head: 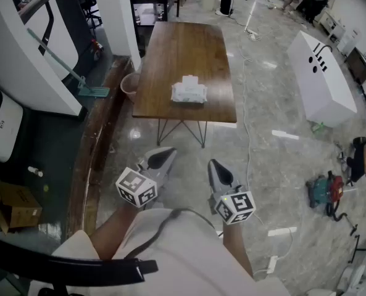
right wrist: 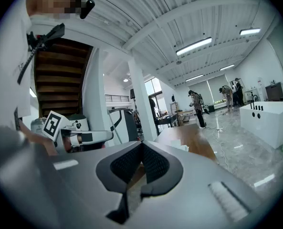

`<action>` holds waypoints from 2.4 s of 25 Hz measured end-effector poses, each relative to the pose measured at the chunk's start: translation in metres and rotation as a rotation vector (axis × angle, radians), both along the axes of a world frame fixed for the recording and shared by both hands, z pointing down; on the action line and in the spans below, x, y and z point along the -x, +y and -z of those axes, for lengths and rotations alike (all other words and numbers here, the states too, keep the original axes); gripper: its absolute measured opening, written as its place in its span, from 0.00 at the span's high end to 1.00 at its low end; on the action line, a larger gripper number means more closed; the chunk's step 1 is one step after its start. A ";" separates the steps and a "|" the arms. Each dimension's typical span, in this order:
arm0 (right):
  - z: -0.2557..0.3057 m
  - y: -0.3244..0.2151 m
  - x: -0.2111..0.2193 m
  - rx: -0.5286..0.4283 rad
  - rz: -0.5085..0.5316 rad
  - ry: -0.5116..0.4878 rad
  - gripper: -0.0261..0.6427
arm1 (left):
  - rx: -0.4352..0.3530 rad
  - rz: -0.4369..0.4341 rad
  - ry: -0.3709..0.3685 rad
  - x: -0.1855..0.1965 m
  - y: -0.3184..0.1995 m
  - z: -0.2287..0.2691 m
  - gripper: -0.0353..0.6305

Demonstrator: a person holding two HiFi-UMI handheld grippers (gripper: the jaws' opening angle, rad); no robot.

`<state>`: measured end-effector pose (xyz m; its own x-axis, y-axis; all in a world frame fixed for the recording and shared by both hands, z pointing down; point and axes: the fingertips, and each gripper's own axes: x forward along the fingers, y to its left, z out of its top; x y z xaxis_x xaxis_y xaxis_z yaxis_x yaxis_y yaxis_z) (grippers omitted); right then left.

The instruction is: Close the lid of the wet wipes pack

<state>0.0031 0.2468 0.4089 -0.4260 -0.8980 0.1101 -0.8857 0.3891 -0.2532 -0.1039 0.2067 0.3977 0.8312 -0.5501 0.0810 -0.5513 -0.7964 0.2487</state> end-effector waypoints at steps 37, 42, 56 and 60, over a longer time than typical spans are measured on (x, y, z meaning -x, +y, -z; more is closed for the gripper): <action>-0.011 0.009 -0.060 0.000 0.116 0.039 0.95 | -0.067 0.101 -0.033 -0.078 0.027 -0.004 0.94; -0.013 0.009 -0.067 0.006 0.135 0.003 0.95 | -0.056 0.126 -0.033 -0.076 0.029 0.000 0.94; -0.020 -0.051 -0.062 0.013 0.163 0.002 0.95 | -0.051 0.163 -0.070 -0.068 -0.035 -0.017 0.94; -0.021 -0.092 -0.060 0.015 0.162 0.003 0.95 | -0.042 0.155 -0.059 -0.069 -0.081 -0.020 0.94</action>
